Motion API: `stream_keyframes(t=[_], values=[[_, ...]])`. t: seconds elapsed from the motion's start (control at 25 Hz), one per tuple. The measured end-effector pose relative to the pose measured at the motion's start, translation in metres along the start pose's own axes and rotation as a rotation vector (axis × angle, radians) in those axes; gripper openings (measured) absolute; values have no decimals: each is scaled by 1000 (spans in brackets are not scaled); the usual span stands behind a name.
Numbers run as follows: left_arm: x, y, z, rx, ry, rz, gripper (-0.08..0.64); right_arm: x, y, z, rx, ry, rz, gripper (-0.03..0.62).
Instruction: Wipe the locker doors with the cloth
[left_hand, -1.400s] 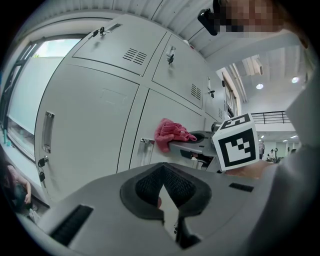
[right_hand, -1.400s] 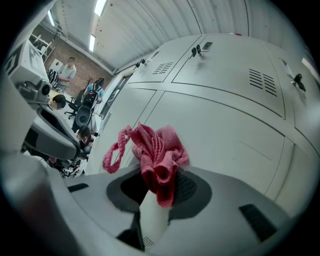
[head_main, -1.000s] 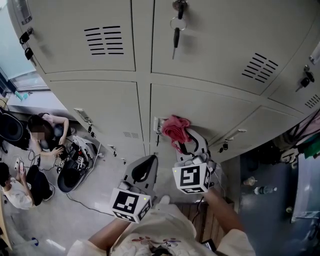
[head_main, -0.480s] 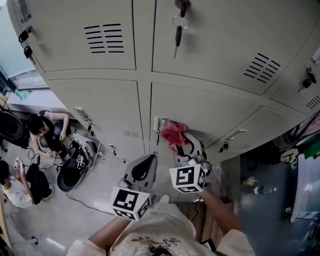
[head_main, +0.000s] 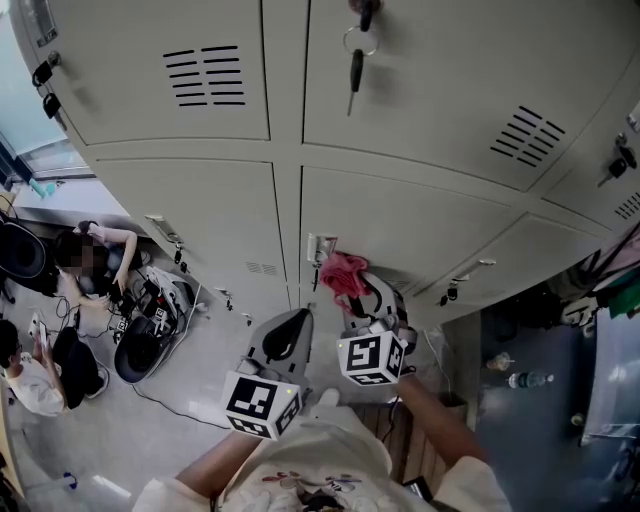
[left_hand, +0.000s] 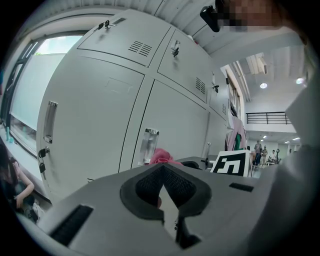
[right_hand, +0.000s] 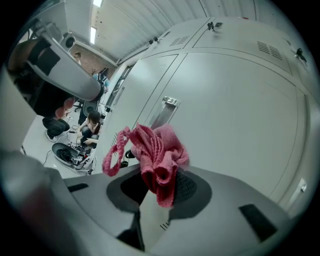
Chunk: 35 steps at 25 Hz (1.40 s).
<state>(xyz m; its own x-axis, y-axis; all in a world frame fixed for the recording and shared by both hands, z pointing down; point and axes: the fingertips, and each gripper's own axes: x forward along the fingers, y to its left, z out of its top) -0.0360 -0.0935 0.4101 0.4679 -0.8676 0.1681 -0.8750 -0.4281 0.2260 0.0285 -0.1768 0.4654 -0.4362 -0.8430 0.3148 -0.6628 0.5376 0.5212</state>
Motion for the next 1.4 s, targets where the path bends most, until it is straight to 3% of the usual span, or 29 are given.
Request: stream_keyframes(t=[1.08,1.4], values=[[2,9,-4,-7,11,13,5,36,56,-74,-49,163,94,100],[-2,9,-2,-6,4,13,5,42,78,-113,-3,271,180,101]])
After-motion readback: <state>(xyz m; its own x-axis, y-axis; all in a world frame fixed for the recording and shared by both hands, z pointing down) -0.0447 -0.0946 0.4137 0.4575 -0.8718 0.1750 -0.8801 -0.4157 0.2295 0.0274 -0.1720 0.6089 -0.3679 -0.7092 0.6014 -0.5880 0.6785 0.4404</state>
